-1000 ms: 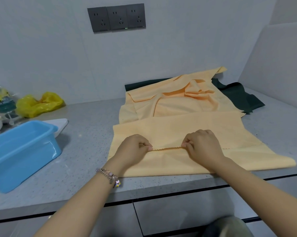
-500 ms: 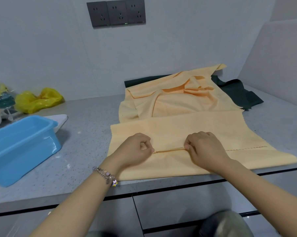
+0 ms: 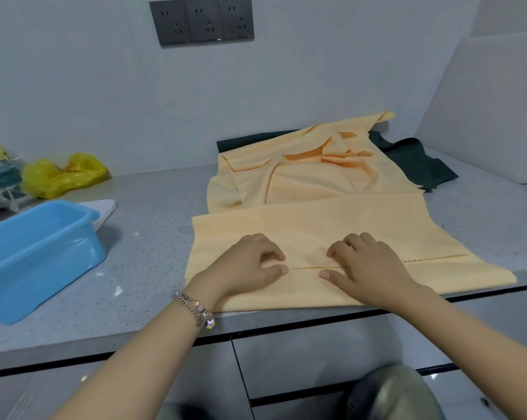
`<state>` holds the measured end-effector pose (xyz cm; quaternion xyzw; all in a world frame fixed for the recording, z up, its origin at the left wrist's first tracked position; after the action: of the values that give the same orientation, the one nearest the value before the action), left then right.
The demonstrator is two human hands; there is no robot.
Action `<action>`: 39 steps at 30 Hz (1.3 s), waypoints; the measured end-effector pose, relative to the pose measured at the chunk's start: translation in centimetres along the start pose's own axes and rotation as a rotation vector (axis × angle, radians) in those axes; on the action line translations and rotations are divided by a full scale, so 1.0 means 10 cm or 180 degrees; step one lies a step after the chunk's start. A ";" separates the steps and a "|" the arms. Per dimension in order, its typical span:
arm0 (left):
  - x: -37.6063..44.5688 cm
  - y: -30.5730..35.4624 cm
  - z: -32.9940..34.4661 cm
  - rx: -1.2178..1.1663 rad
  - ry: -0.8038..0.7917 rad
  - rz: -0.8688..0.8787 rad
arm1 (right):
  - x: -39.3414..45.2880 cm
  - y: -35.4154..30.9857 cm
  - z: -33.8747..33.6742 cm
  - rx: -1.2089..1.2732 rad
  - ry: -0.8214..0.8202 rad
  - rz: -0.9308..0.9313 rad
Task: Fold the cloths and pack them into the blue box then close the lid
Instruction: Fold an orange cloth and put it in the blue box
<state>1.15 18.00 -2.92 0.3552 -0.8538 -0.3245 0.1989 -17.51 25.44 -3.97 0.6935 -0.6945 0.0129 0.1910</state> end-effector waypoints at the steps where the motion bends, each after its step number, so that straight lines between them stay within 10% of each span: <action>1: 0.00 0.01 0.01 0.0047 -0.0011 -0.0067 | -0.02 0.00 -0.01 0.0015 0.0076 0.0043; 16: 0.00 0.19 0.16 0.0029 -0.0316 -0.0421 | -0.20 -0.03 -0.35 0.0767 0.1111 0.0285; 27: -0.03 0.36 -0.28 0.0115 -0.0249 -0.0533 | -0.06 0.27 -0.37 0.0976 0.0329 0.0068; 39: 0.62 0.07 -0.73 0.2215 0.1358 -0.0264 | 1.13 0.21 -0.30 -0.0300 0.0796 -0.0117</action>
<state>0.85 10.83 3.45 0.4947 -0.8372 0.0568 0.2262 -18.44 15.51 2.56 0.6894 -0.6523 0.0630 0.3087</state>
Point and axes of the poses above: each hand's wrist, its own x-axis towards the middle knuckle, its own z-axis out of the palm, y = z × x, the point moved 6 cm from there along x, towards the middle knuckle, and after that the axes turned 15 degrees about -x, right-handed, at the moved point
